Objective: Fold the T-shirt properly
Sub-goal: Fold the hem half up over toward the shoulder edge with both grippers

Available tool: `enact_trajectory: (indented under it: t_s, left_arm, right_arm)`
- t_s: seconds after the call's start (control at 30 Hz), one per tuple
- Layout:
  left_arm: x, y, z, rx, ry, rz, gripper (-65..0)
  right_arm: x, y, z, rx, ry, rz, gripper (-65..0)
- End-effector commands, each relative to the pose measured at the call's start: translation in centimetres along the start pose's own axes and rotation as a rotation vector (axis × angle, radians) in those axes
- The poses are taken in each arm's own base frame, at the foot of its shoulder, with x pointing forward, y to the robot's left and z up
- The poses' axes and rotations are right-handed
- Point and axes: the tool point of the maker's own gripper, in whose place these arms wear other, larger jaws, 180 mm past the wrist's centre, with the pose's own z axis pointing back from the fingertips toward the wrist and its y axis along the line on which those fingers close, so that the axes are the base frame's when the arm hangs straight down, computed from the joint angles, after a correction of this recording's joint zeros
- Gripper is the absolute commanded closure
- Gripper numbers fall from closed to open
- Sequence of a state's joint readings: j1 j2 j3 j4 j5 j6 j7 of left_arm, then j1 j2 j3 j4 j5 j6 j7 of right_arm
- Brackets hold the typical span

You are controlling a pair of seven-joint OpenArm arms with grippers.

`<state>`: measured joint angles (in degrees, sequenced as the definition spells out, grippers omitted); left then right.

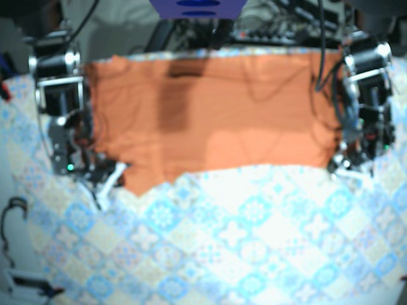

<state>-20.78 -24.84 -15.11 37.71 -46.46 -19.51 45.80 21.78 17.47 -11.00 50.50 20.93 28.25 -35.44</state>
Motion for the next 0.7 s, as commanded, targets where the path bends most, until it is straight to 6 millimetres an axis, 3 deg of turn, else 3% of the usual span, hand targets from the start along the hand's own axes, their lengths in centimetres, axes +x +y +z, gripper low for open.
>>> enact_trajectory:
  t_s: [0.0,0.37,0.53,0.67]
  left_arm:
    - [2.2,-0.9,0.6,-0.028,-0.041,-0.025,0.0]
    - [2.1,-3.5,3.3,-0.071,-0.01,-0.221,0.0]
    - [1.1,-3.1,3.8,-0.064,0.008,-0.246,0.0]
    - [0.5,-2.3,4.5,-0.046,0.018,-0.269,0.0]
  right_arm:
    - [3.1,-0.3,1.0,-0.003,-0.083,0.023,0.0]
    - [2.2,1.3,3.4,-0.004,-0.095,0.082,0.0]
    - [1.2,2.2,4.0,0.002,-0.079,0.106,0.0]
    - [0.6,1.3,5.3,-0.024,-0.092,0.1,0.0]
